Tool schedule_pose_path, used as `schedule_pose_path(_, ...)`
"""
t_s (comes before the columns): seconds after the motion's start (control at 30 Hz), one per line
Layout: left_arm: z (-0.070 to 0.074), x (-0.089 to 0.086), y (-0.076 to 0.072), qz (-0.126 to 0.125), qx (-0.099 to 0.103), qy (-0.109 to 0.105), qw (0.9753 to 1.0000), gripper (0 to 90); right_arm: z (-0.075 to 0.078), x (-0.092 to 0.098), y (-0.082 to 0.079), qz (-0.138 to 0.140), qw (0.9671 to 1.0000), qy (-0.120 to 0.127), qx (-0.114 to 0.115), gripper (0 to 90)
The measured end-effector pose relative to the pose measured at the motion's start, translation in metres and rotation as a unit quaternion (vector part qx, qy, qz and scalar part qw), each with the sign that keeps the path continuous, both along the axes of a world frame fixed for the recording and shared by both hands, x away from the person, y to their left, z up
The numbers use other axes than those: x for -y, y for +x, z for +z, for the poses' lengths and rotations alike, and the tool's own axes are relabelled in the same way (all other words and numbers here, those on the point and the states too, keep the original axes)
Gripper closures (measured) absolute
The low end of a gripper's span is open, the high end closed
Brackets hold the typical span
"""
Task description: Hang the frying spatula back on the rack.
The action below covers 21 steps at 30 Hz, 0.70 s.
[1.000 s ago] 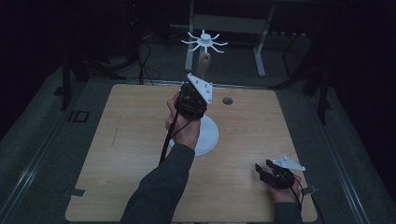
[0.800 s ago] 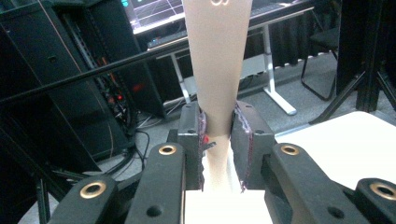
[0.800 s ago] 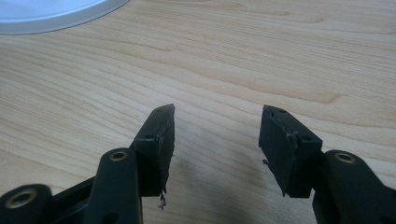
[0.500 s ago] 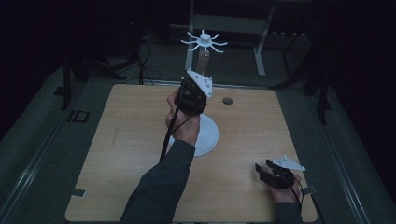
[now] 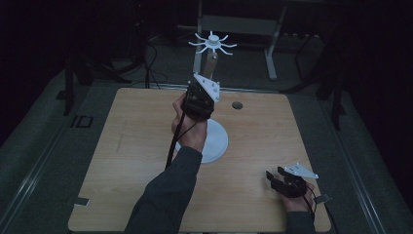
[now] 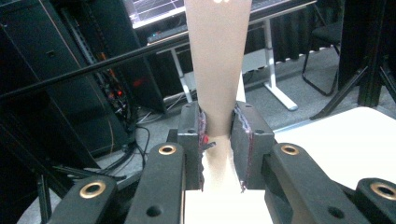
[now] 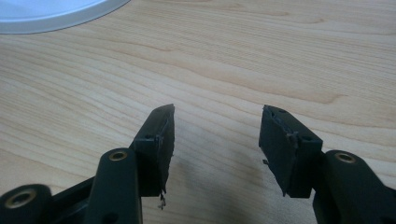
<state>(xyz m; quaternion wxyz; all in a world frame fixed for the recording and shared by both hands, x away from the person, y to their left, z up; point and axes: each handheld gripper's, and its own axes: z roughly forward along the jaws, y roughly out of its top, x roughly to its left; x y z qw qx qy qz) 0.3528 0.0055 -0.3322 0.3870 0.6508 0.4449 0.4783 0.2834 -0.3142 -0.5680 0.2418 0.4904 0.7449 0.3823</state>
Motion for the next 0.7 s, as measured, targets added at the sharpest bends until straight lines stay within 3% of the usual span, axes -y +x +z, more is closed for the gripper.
schedule_pose_path(0.33,-0.003,-0.002,-0.005,-0.013,0.006,-0.002,0.9999,73.3,0.0,0.0,0.0,0.0,1.0,-0.001,0.0,45.2)
schedule_pose_path(0.7,-0.004,0.0,-0.013,-0.044,0.002,0.001,0.999,65.2,0.0,0.0,0.0,-0.001,1.0,-0.002,-0.001,44.4)
